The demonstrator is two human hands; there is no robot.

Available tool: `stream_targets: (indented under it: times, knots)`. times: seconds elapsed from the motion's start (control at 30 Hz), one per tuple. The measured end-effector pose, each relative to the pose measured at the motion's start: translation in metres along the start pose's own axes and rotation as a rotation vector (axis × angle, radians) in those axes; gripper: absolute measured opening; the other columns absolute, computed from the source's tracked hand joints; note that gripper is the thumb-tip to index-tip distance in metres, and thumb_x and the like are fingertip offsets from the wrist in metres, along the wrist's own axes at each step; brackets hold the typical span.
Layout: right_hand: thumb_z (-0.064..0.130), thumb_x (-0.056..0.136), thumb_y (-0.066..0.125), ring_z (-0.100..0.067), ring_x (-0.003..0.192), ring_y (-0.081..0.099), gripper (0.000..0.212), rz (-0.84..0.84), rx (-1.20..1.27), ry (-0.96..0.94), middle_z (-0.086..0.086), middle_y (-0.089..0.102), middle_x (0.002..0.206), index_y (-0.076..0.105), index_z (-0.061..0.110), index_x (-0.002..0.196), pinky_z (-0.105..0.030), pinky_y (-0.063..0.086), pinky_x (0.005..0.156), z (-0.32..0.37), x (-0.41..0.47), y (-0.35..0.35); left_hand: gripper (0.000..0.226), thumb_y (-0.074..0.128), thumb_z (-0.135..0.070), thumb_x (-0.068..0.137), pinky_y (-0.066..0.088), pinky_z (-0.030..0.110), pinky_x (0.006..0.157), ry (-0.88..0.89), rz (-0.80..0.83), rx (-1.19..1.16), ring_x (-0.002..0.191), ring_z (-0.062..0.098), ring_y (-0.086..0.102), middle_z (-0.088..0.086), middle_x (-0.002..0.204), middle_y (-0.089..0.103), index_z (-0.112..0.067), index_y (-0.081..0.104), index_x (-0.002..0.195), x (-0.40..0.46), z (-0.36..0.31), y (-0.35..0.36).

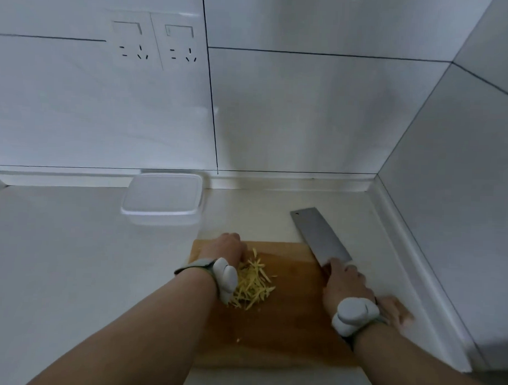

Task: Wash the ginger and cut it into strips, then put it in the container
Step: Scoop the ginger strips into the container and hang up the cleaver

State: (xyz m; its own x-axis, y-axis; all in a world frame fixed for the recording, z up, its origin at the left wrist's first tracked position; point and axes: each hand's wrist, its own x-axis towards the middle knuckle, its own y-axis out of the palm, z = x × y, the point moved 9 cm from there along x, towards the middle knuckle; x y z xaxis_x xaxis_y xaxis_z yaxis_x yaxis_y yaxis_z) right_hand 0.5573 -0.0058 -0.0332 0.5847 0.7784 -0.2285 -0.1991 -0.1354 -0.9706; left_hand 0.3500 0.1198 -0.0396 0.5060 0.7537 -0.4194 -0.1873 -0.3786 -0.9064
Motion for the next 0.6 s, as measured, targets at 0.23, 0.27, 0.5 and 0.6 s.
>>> stream_targets:
  times: [0.23,0.27,0.5,0.6]
  knots:
    - [0.011,0.097,0.044,-0.027,0.089,0.058,0.044,0.010,0.173,0.005,-0.011,0.044,0.126,0.035,0.023,0.139,-0.034,0.046,0.071,-0.002,-0.002,-0.002,0.021,0.041,-0.018,0.097,0.036,0.028,0.072,-0.053,-0.092,-0.201,0.103,0.022,0.056,0.003,0.118,0.057,-0.020,0.052,0.114,-0.009,0.017,-0.003]
    - [0.011,0.097,0.045,-0.028,0.088,0.059,0.044,-0.004,0.185,0.001,-0.011,0.042,0.127,0.035,0.021,0.138,-0.033,0.045,0.069,0.001,-0.005,-0.002,0.017,0.044,-0.019,0.097,0.036,0.025,0.071,-0.069,-0.126,-0.288,0.098,0.020,0.057,0.003,0.114,0.060,-0.020,0.053,0.111,-0.012,0.021,-0.003]
    - [0.004,0.096,0.041,-0.031,0.100,0.056,0.041,-0.058,0.274,0.010,-0.014,0.047,0.123,0.041,0.017,0.135,-0.040,0.051,0.080,0.012,-0.016,0.008,0.016,0.068,-0.032,0.086,0.043,0.010,0.066,0.043,-0.164,-0.700,0.082,0.006,0.058,-0.008,0.090,0.066,-0.021,0.072,0.096,-0.027,0.020,-0.002]
    - [0.006,0.096,0.041,-0.028,0.106,0.053,0.038,-0.052,0.207,0.029,-0.011,0.049,0.124,0.043,0.018,0.133,-0.035,0.047,0.079,0.011,-0.018,0.011,0.018,0.062,-0.030,0.091,0.043,0.020,0.077,0.115,-0.142,-0.575,0.088,0.009,0.056,-0.010,0.097,0.060,-0.023,0.072,0.105,-0.028,0.009,0.000]
